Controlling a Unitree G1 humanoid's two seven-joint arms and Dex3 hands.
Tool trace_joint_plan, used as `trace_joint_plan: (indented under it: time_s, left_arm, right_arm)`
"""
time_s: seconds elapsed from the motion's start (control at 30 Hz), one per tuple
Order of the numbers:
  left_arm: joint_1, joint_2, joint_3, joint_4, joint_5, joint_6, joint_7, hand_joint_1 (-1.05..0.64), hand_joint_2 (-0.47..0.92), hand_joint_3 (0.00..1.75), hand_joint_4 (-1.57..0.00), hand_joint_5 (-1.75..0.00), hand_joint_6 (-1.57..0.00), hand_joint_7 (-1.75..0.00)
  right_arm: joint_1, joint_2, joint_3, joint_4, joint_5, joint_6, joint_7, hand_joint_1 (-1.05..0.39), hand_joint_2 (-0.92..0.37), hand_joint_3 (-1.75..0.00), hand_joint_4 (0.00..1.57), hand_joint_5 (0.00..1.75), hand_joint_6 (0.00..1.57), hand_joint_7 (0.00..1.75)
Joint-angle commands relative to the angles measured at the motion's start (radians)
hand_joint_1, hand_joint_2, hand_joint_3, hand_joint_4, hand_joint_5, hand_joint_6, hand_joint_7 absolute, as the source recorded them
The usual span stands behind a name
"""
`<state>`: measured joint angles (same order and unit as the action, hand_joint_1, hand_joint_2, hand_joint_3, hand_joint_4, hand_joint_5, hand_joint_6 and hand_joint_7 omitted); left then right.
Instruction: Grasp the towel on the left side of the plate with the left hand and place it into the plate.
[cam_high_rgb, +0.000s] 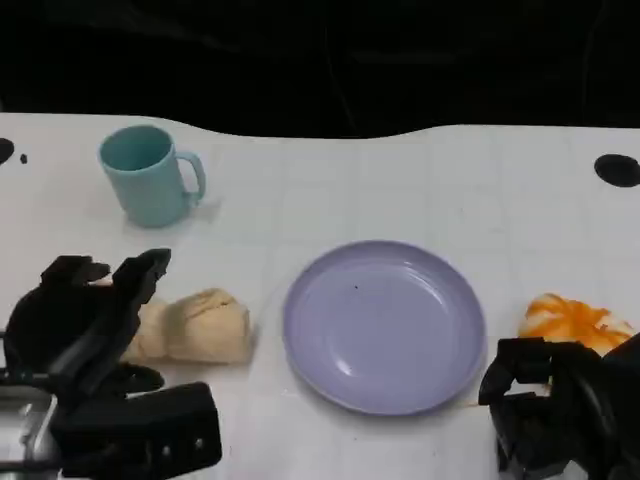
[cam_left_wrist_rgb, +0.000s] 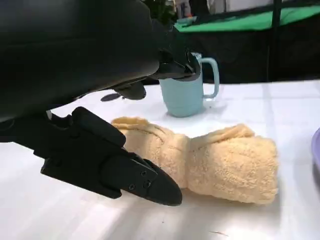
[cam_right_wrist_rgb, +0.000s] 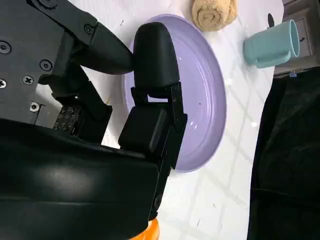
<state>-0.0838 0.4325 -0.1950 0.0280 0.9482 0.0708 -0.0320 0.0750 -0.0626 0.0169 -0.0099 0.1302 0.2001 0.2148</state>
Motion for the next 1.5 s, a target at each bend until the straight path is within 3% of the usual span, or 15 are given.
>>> trace_joint_plan:
  time_s: [0.03,0.53,0.7,0.77,1.03,1.07,1.1,1.17,1.2,1.23,1.3,1.33,1.4,1.47,1.5]
  left_arm:
    - [-0.069,0.009,-0.046,0.093,0.017,0.022,0.008,-0.6,0.89,0.0,-0.25,-0.32,-0.29,-0.02]
    - [-0.316,-0.075,-0.188,0.483,-0.012,0.088,0.037,-0.57,0.91,0.0,-0.4,-0.1,-0.31,-0.01]
    - [-0.408,-0.094,-0.228,0.671,-0.046,0.062,0.044,-0.46,0.92,0.03,-0.54,-0.1,-0.52,-0.05]
    - [-0.434,-0.098,-0.238,0.739,-0.065,0.031,0.069,-0.35,0.92,0.05,-0.76,-0.22,-0.66,-0.08]
    - [-0.484,-0.08,-0.268,0.93,-0.123,-0.141,0.226,-0.32,0.92,0.23,-0.74,-1.36,-1.09,-0.12]
    - [-0.487,-0.08,-0.265,0.946,-0.131,-0.158,0.254,-0.32,0.92,0.26,-0.72,-1.49,-1.08,-0.26]
    - [-0.491,-0.08,-0.265,0.962,-0.138,-0.174,0.281,-0.31,0.92,0.3,-0.72,-1.64,-0.9,-0.77]
    - [-0.499,-0.078,-0.268,0.991,-0.145,-0.21,0.344,-0.27,0.92,0.39,-0.79,-1.72,-0.7,-1.37]
    - [-0.505,-0.077,-0.269,1.002,-0.146,-0.222,0.368,-0.26,0.92,0.41,-0.81,-1.74,-0.65,-1.51]
    - [-0.509,-0.075,-0.27,1.009,-0.147,-0.231,0.387,-0.25,0.92,0.41,-0.81,-1.74,-0.59,-1.48]
    - [-0.521,-0.071,-0.279,1.019,-0.132,-0.235,0.448,-0.25,0.89,0.3,-0.82,-1.75,-0.72,-1.0]
    - [-0.526,-0.067,-0.284,1.015,-0.124,-0.231,0.476,-0.26,0.88,0.23,-0.82,-1.75,-0.77,-0.91]
    - [-0.532,-0.061,-0.285,1.007,-0.122,-0.231,0.518,-0.23,0.91,0.15,-0.82,-1.75,-0.72,-1.15]
    - [-0.532,-0.058,-0.275,0.992,-0.132,-0.233,0.549,-0.23,0.92,0.21,-0.83,-1.75,-0.58,-1.62]
    - [-0.529,-0.057,-0.269,0.975,-0.138,-0.23,0.557,-0.24,0.92,0.22,-0.84,-1.75,-0.56,-1.68]
  right_arm:
    - [0.006,-0.008,-0.01,-0.009,0.007,0.002,0.002,-0.91,0.09,-1.75,1.48,1.28,1.52,1.0]
    - [0.029,-0.013,-0.012,-0.036,0.002,0.007,-0.004,-0.93,0.09,-1.75,1.49,1.28,1.52,0.99]
    - [0.046,-0.01,-0.007,-0.06,0.007,0.017,-0.001,-0.93,0.09,-1.75,1.49,1.28,1.52,1.0]
    - [0.054,-0.007,-0.006,-0.071,0.008,0.024,-0.003,-0.93,0.09,-1.75,1.49,1.28,1.52,1.0]
    - [0.075,-0.004,0.002,-0.1,0.01,0.034,-0.005,-0.9,0.08,-1.75,1.51,1.25,1.52,0.98]
    - [0.076,-0.002,0.002,-0.102,0.012,0.039,-0.006,-0.9,0.08,-1.75,1.51,1.25,1.52,0.98]
    - [0.076,-0.001,0.002,-0.103,0.013,0.042,-0.008,-0.9,0.08,-1.75,1.51,1.25,1.52,0.99]
    - [0.073,0.002,0.001,-0.103,0.014,0.052,-0.012,-0.89,0.08,-1.75,1.51,1.25,1.52,0.99]
    - [0.07,0.001,0.001,-0.101,0.012,0.052,-0.012,-0.89,0.08,-1.75,1.51,1.25,1.52,0.99]
    - [0.068,0.0,0.001,-0.098,0.011,0.05,-0.012,-0.89,0.08,-1.75,1.51,1.25,1.52,0.99]
    - [0.059,-0.002,0.0,-0.086,0.009,0.043,-0.01,-0.89,0.08,-1.75,1.51,1.25,1.52,0.99]
    - [0.053,-0.002,0.0,-0.08,0.007,0.043,-0.011,-0.89,0.08,-1.75,1.51,1.25,1.52,0.99]
    - [0.044,0.0,-0.001,-0.073,0.006,0.047,-0.016,-0.89,0.07,-1.75,1.51,1.26,1.51,1.0]
    - [0.039,0.001,-0.002,-0.068,0.008,0.048,-0.017,-0.89,0.07,-1.75,1.51,1.26,1.51,1.0]
    - [0.039,0.001,-0.002,-0.066,0.009,0.045,-0.017,-0.89,0.07,-1.75,1.51,1.26,1.51,1.0]
